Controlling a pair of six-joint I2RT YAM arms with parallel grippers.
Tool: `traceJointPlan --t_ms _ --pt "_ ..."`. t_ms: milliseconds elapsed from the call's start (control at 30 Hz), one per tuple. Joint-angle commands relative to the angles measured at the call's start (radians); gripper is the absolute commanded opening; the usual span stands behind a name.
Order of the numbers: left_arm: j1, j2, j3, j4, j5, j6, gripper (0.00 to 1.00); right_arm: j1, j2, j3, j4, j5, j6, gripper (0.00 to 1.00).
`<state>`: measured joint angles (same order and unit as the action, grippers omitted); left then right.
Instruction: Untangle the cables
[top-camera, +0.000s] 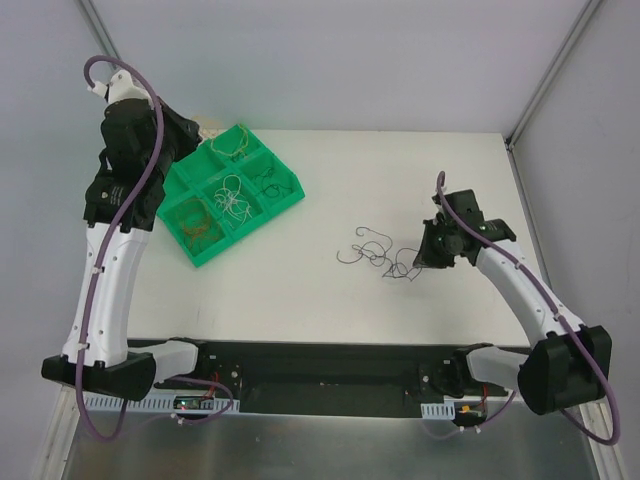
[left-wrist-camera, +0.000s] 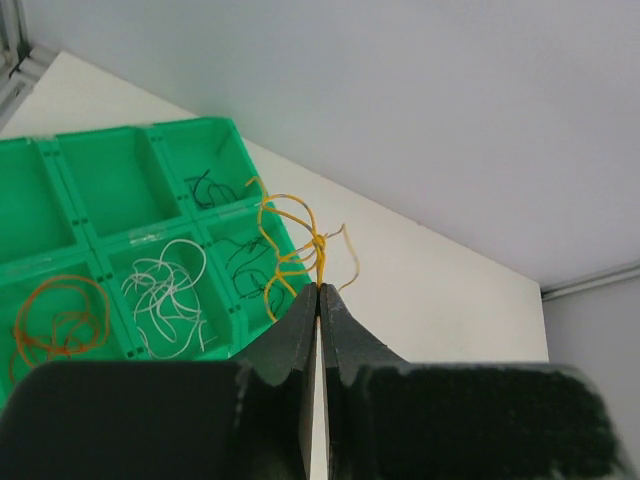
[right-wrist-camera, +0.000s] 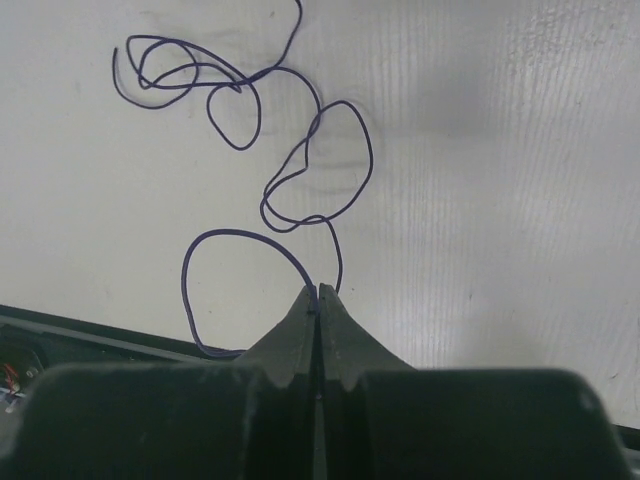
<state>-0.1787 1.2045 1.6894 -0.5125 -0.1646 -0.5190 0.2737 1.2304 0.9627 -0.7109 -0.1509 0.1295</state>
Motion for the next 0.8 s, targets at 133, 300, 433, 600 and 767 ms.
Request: traceJointPlan --t_ms 133,300,433,600,767 --pt "0.133 0.061 -0.125 0.176 0.129 -0.17 0.0 -0.01 -0.16 -0.01 -0.09 -0.073 -0.048 0.01" --pt "0.225 0.156 -0.123 0.227 0.163 -0.165 0.0 -0.018 -0.226 -0.064 -0.105 -0.078 -0.048 0.01" --pt "0.266 0.233 -0.094 0.252 0.195 -0.13 0.0 -0.021 -0.25 -0.074 -0.125 -0.082 -0.053 0.0" --pt "0.297 0.329 -0.051 0.269 0.205 -0.124 0.0 -0.04 -0.255 -0.068 -0.137 -0.067 -0.068 0.01" --pt "0.323 0.443 0.007 0.289 0.194 -0.113 0.0 -0.068 -0.226 -0.047 -0.14 -0.065 -0.073 0.01"
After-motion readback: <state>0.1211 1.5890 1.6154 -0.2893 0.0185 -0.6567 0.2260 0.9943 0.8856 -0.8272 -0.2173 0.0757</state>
